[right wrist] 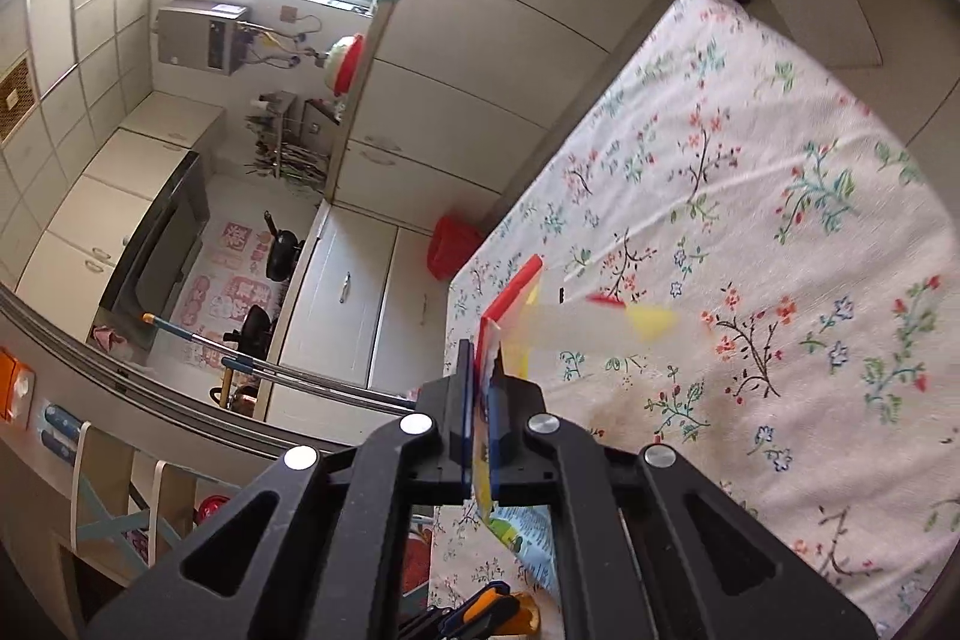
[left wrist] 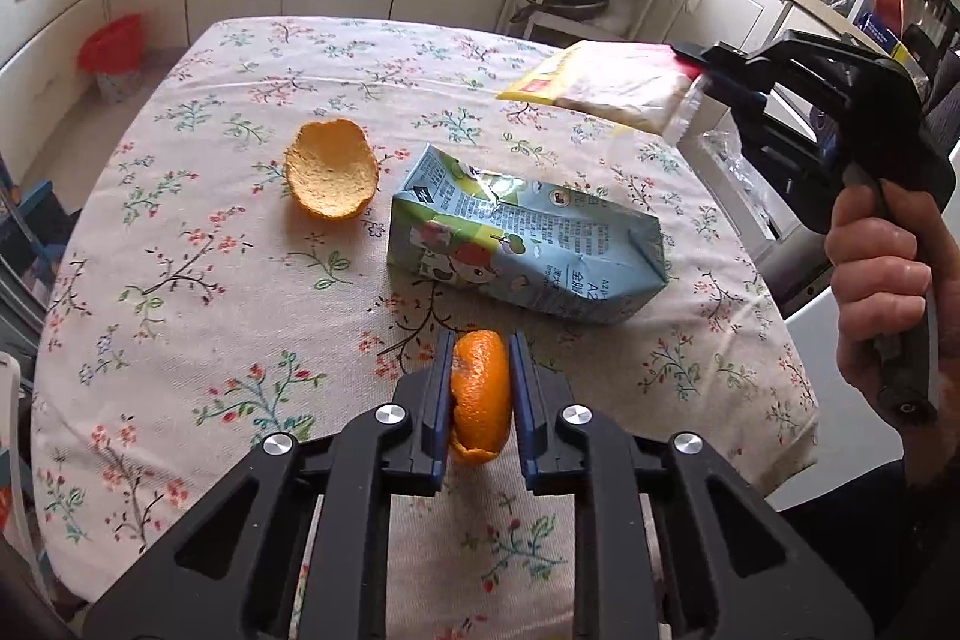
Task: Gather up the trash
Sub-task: 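Grasp the orange peel with the left tool while the right tool grasps the yellow-red wrapper, then carry peel and wrapper over the yellow bucket and open both tools to drop them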
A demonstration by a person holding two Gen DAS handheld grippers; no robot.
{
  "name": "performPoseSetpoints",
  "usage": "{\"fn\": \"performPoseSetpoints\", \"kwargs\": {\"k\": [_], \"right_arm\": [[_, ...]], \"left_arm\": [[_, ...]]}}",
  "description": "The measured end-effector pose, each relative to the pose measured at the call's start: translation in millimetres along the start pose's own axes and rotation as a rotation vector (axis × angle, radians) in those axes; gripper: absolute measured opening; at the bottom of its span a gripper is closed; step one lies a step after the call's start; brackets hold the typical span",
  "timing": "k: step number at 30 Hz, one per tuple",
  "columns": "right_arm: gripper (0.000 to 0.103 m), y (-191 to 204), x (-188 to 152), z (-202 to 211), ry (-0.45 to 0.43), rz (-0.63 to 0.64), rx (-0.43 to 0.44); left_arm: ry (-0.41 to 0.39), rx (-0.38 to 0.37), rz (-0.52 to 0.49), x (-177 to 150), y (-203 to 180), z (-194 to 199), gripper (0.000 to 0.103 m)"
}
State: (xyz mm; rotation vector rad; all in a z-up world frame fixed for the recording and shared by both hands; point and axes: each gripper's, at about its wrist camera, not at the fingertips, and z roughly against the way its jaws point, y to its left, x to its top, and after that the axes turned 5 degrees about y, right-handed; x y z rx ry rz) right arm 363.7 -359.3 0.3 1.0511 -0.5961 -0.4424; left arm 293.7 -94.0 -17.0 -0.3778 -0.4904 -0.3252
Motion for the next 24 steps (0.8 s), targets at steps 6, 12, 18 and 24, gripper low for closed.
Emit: {"fn": "performPoseSetpoints", "kwargs": {"k": [6, 12, 18, 24], "right_arm": [[0.004, 11.2, -11.8, 20.0, -0.029, 0.041, 0.017], [0.004, 27.1, -31.3, 36.0, -0.033, 0.097, 0.029], [0.004, 52.4, -60.7, 56.5, -0.037, 0.201, 0.036], [0.004, 68.6, -113.8, 78.9, -0.041, 0.319, 0.022]], "left_arm": [[-0.048, 0.051, -0.021, -7.6, -5.8, 17.0, 0.016], [-0.089, 0.087, -0.066, -24.4, -21.1, 37.1, 0.016], [-0.141, 0.132, -0.109, -44.3, -34.7, 66.2, 0.016], [-0.184, 0.161, -0.109, -67.6, -36.4, 98.6, 0.016]]}}
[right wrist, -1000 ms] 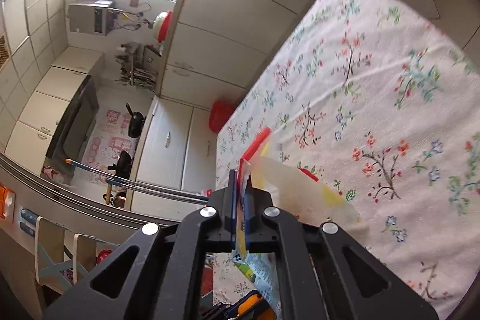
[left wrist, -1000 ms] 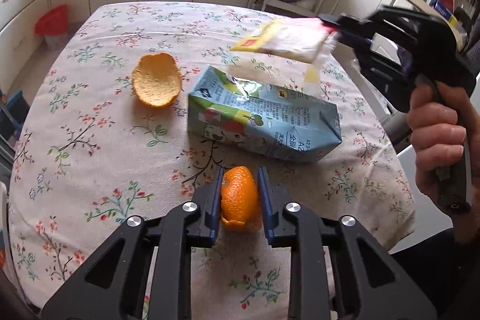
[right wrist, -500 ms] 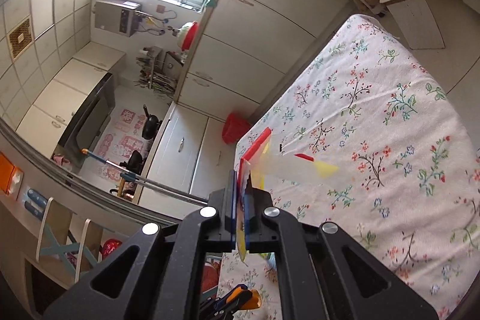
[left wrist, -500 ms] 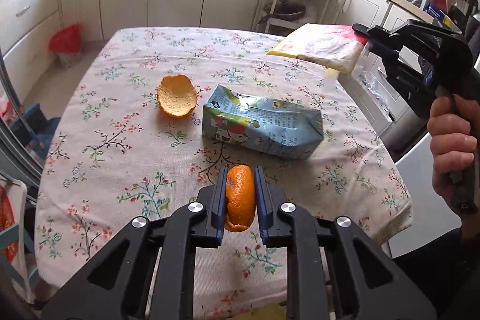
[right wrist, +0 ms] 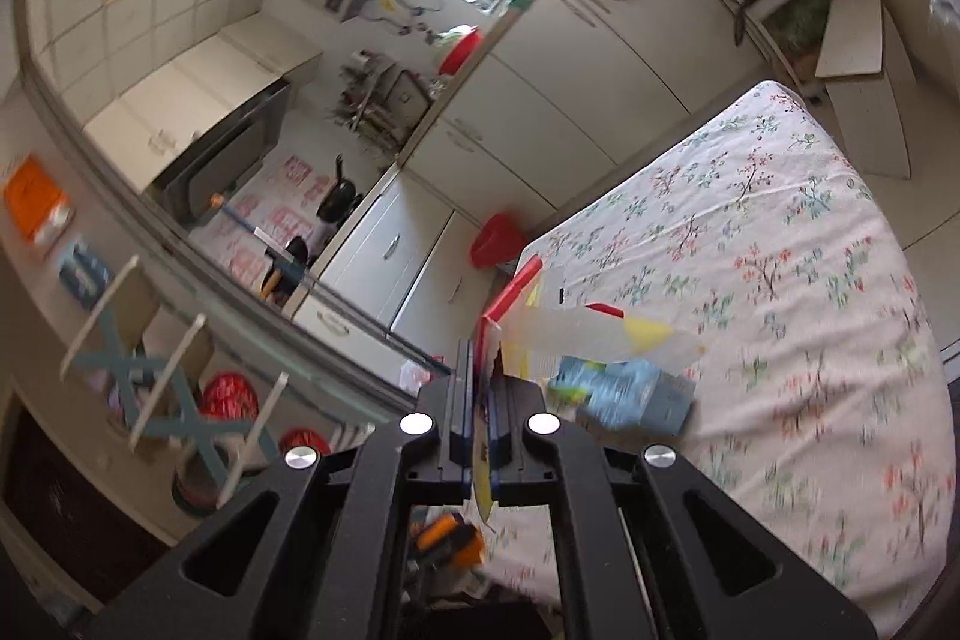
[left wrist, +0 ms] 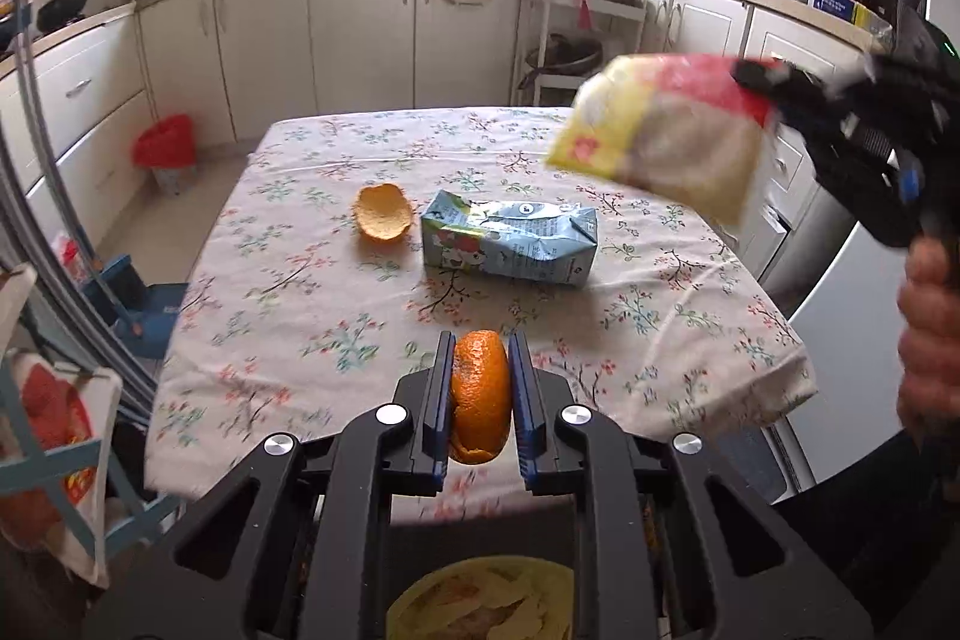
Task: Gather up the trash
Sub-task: 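Carry peel and wrapper over the yellow bucket and open both tools to drop them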
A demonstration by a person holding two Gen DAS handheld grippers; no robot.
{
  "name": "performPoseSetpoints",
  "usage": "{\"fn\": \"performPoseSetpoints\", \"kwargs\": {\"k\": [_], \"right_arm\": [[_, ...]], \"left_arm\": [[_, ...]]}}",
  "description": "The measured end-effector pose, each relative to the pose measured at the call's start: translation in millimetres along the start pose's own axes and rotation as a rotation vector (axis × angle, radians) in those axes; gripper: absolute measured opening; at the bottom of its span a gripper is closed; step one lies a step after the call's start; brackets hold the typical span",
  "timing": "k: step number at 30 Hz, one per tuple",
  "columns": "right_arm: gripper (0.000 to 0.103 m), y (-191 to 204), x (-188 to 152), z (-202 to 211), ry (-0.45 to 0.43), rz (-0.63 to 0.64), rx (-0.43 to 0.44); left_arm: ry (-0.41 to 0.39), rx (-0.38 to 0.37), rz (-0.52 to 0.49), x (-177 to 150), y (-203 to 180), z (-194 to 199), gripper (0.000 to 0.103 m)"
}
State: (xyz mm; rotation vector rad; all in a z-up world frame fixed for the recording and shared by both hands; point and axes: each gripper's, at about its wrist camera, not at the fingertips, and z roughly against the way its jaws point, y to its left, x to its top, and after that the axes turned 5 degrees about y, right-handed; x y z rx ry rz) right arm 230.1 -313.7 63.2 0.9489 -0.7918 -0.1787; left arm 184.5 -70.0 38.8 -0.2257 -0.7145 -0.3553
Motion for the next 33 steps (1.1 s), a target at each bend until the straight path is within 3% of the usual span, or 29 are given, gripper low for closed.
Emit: {"fn": "performPoseSetpoints", "kwargs": {"k": [12, 16, 23, 29, 33], "right_arm": [[0.004, 39.2, -112.4, 16.4, 0.127, 0.146, -0.060], [0.004, 49.2, -144.8, 7.1, 0.213, 0.208, -0.090], [0.004, 50.7, -198.0, -31.0, 0.440, 0.284, -0.185], [0.004, 33.1, -227.7, -62.1, 0.600, 0.288, -0.286], [0.009, 18.3, -237.2, -70.9, 0.654, 0.247, -0.341]], "left_arm": [[-0.035, 0.017, 0.059, -33.8, 12.6, 50.8, 0.016], [-0.040, 0.020, 0.072, -44.1, 15.5, 63.3, 0.016], [-0.016, 0.012, 0.087, -63.1, 15.4, 72.1, 0.016], [0.056, -0.005, 0.105, -84.8, 14.5, 64.7, 0.016], [0.101, -0.007, 0.114, -96.8, 13.6, 58.1, 0.016]]}}
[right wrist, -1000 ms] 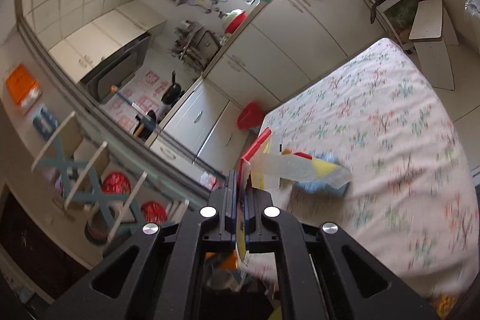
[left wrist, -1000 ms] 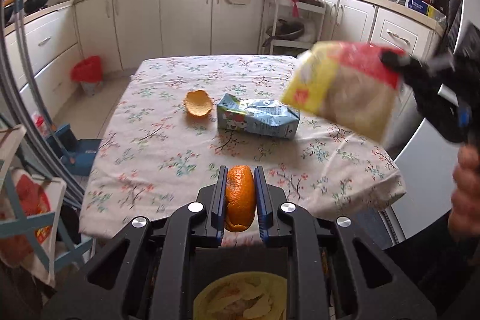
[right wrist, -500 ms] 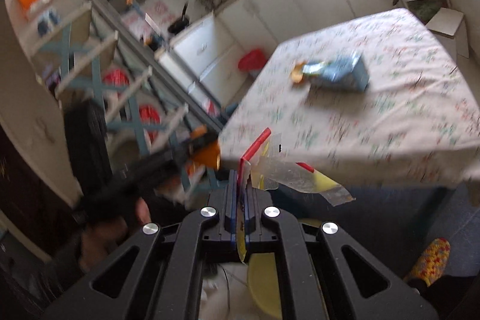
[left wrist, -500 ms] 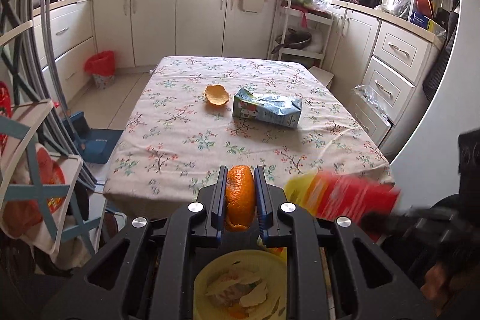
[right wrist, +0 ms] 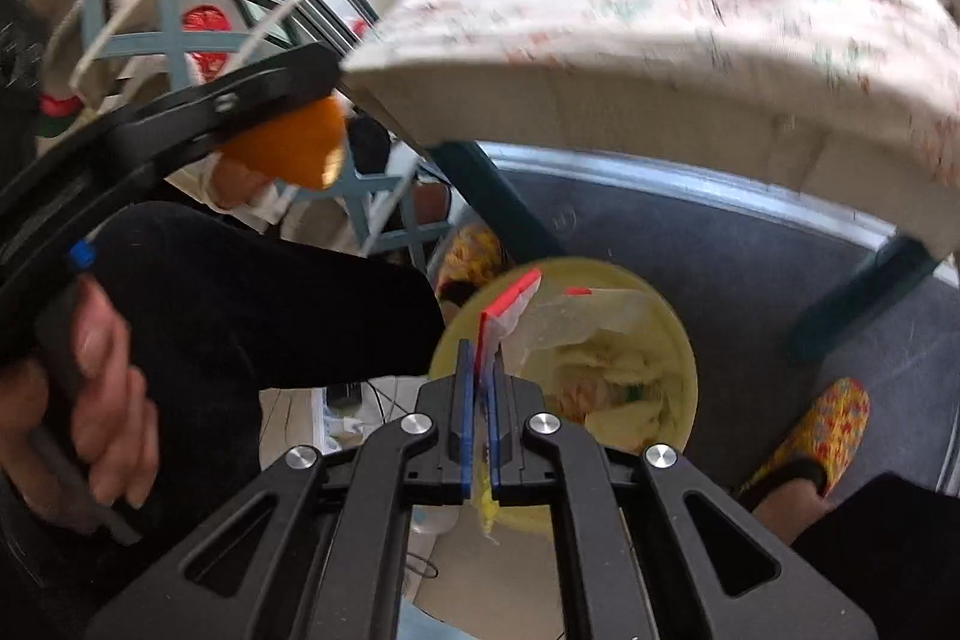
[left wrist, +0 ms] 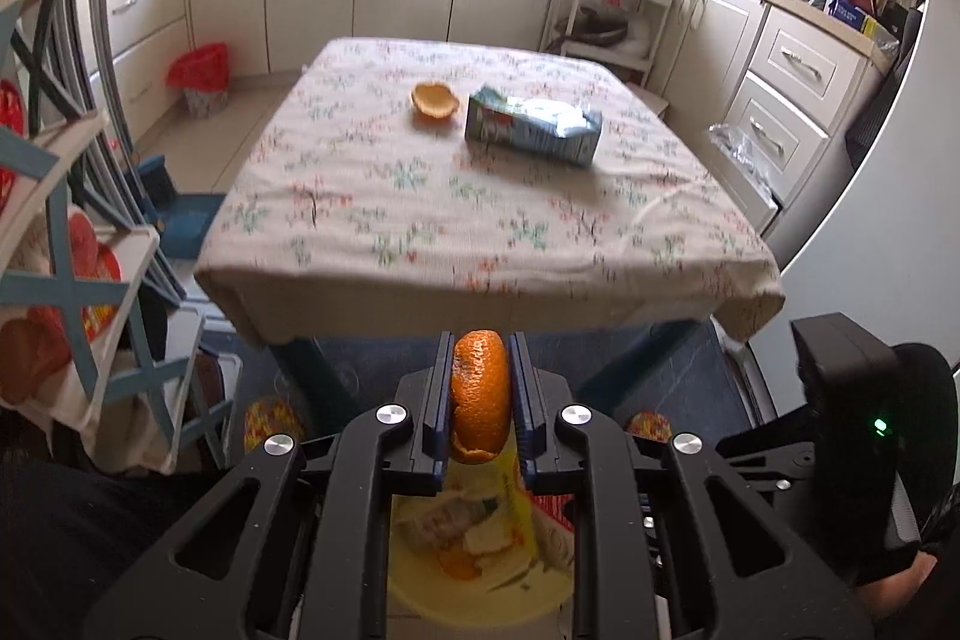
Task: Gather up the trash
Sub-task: 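Carry peel and wrapper over the yellow bucket and open both tools to drop them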
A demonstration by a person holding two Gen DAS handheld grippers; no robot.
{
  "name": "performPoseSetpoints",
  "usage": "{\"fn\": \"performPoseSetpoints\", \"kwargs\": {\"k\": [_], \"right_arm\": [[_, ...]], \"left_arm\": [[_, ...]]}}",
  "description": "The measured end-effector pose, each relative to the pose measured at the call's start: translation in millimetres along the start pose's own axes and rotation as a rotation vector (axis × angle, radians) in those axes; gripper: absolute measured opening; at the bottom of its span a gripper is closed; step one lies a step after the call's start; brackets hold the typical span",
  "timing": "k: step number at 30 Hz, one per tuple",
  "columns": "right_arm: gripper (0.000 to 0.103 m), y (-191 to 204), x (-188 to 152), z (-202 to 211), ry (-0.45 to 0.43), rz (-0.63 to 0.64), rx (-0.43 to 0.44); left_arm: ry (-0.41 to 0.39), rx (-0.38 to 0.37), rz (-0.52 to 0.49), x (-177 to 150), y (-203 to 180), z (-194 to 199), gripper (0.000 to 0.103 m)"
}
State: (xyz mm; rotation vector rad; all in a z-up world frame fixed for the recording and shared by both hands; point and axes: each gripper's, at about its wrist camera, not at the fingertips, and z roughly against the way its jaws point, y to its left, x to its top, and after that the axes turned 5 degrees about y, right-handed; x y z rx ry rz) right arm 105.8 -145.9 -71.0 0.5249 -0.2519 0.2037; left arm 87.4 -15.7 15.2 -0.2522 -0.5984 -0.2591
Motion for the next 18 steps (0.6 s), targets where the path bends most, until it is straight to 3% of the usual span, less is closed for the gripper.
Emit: {"fn": "performPoseSetpoints", "kwargs": {"k": [3, 11, 18], "right_arm": [[0.043, -7.9, -5.6, -2.5, 0.018, -0.033, -0.011], [0.046, -6.9, -14.2, 12.6, -0.029, -0.063, -0.020], [0.055, -12.4, -11.9, 41.0, -0.158, -0.092, -0.060]], "left_arm": [[0.023, 0.001, 0.002, -7.9, -1.0, -3.5, 0.016], [0.036, 0.012, -0.005, -20.8, -6.0, -0.3, 0.016], [0.082, 0.001, -0.013, -29.0, -10.5, -4.8, 0.017]]}}
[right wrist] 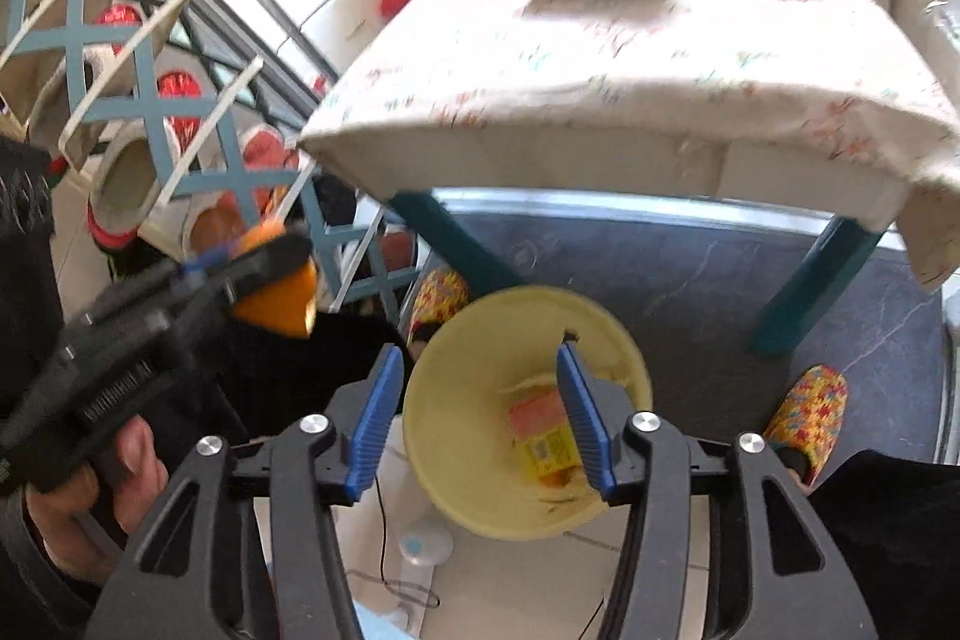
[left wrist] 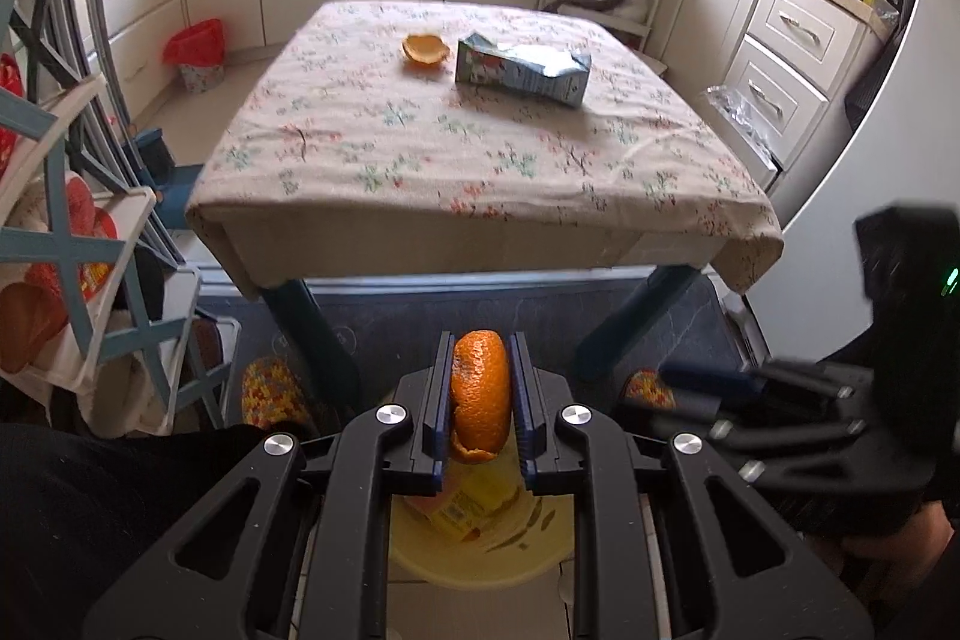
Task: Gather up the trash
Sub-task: 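Carry peel and wrapper over the yellow bucket and open both tools to drop them, then move both tools back to the table toward the chip and blue carton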
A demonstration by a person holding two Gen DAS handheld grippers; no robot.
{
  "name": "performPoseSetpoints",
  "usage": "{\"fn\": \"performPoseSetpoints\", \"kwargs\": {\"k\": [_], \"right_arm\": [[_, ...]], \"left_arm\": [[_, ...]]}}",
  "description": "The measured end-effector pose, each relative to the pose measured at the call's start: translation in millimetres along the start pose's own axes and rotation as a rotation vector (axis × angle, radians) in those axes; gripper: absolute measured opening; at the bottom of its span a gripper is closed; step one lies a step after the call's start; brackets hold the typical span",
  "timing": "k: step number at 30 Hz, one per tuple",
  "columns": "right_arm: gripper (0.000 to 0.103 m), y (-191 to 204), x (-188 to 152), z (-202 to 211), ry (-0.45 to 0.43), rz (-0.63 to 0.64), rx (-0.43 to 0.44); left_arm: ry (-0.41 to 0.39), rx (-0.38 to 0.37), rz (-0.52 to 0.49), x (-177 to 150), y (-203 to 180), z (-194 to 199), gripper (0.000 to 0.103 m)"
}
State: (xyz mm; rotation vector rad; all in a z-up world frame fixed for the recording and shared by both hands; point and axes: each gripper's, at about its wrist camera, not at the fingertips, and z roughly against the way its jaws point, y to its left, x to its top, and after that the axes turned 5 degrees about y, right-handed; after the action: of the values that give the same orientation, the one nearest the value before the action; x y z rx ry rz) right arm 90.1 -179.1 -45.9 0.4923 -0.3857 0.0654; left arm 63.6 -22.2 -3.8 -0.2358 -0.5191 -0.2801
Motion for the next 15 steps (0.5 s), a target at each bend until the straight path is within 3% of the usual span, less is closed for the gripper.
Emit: {"fn": "performPoseSetpoints", "kwargs": {"k": [5, 7, 9, 15], "right_arm": [[0.056, -2.3, 2.1, 9.4, -0.059, -0.016, -0.010], [0.058, -3.6, 3.0, 11.5, -0.073, -0.017, -0.015], [0.059, -4.7, 3.6, 13.8, -0.085, -0.018, -0.020], [0.062, -7.1, 4.4, 17.5, -0.108, -0.031, -0.024]], "left_arm": [[0.103, -0.014, 0.014, -7.6, 0.3, -18.1, 0.026], [0.096, -0.003, 0.008, -8.1, 0.3, -17.2, 0.040], [0.081, 0.005, 0.007, -7.4, -0.1, -14.5, 0.046], [0.066, 0.033, 0.007, -6.7, 1.6, -12.7, 0.051]]}}
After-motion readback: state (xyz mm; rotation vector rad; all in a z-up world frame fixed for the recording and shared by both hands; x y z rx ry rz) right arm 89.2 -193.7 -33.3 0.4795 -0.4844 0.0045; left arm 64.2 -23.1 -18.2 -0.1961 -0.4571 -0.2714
